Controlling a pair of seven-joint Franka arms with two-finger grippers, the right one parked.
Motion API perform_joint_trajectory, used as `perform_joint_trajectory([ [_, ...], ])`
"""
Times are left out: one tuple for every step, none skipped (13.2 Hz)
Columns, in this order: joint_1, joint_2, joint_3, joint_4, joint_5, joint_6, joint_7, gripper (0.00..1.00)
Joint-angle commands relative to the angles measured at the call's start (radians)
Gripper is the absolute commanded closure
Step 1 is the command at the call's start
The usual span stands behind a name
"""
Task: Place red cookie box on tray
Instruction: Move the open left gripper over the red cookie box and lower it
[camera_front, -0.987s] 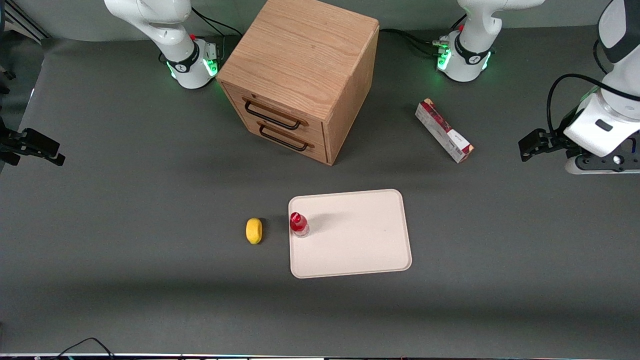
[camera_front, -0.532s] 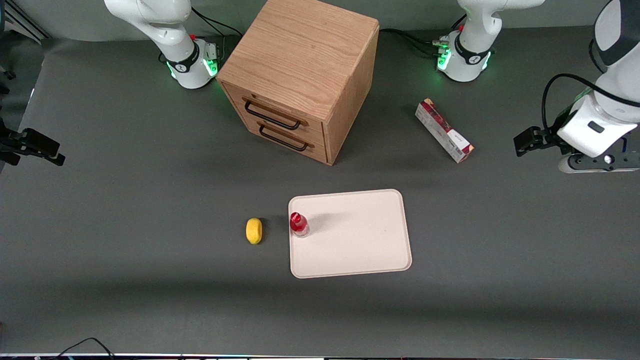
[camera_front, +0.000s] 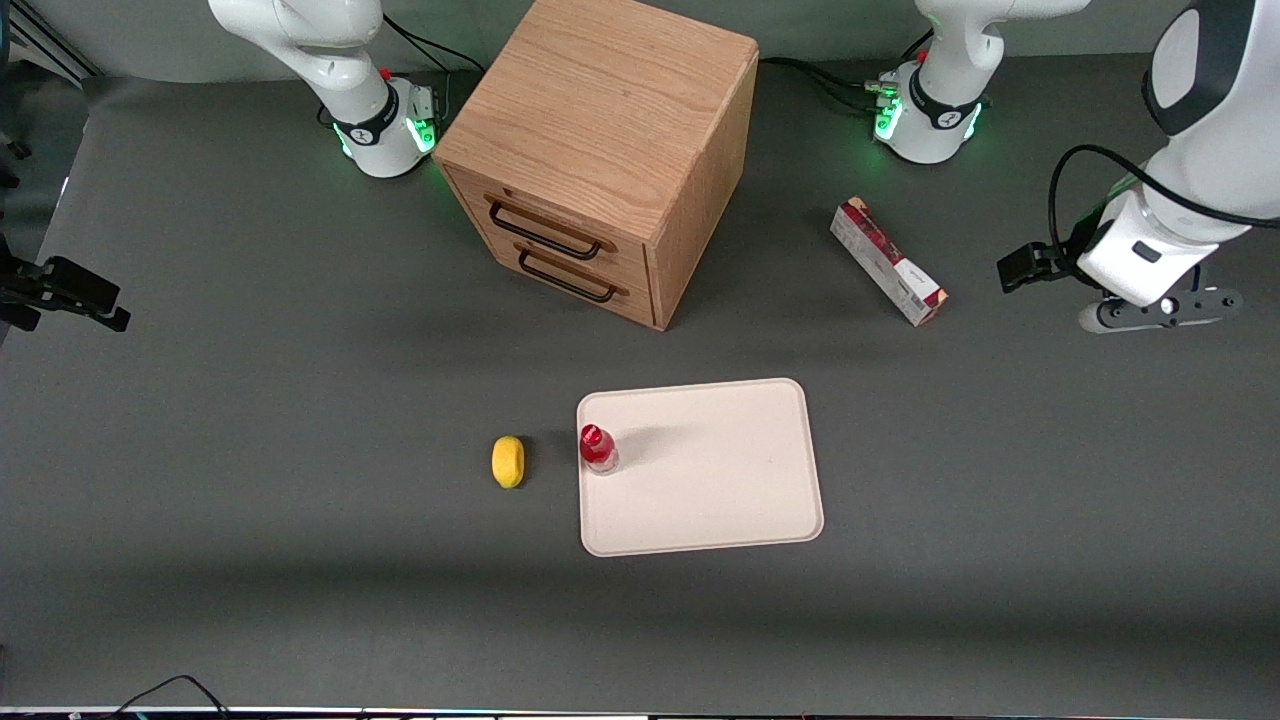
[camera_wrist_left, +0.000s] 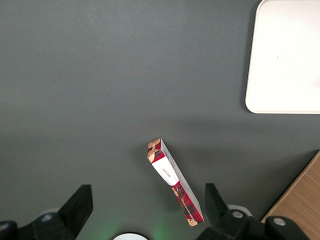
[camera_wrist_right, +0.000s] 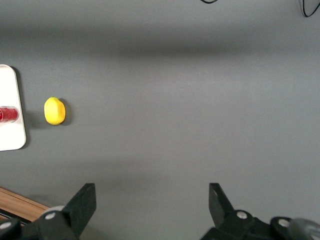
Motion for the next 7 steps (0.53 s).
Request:
perform_joint_trajectory([
  [-0.007, -0.056, -0.001, -0.066, -0.009, 0.019, -0.028, 0.00],
  [-0.007, -0.070, -0.001, -0.086, -0.009, 0.023, -0.029, 0.00],
  [-0.008, -0.081, -0.001, -0.101, -0.009, 0.026, -0.032, 0.00],
  [-0.008, -0.081, -0.001, -0.101, -0.009, 0.026, -0.032, 0.00],
  [-0.007, -0.080, 0.001, -0.097, -0.009, 0.028, -0.029, 0.00],
  [-0.007, -0.080, 0.001, -0.097, -0.009, 0.029, -0.029, 0.00],
  [-0.007, -0.083, 0.001, -0.101, -0.010, 0.026, -0.037, 0.00],
])
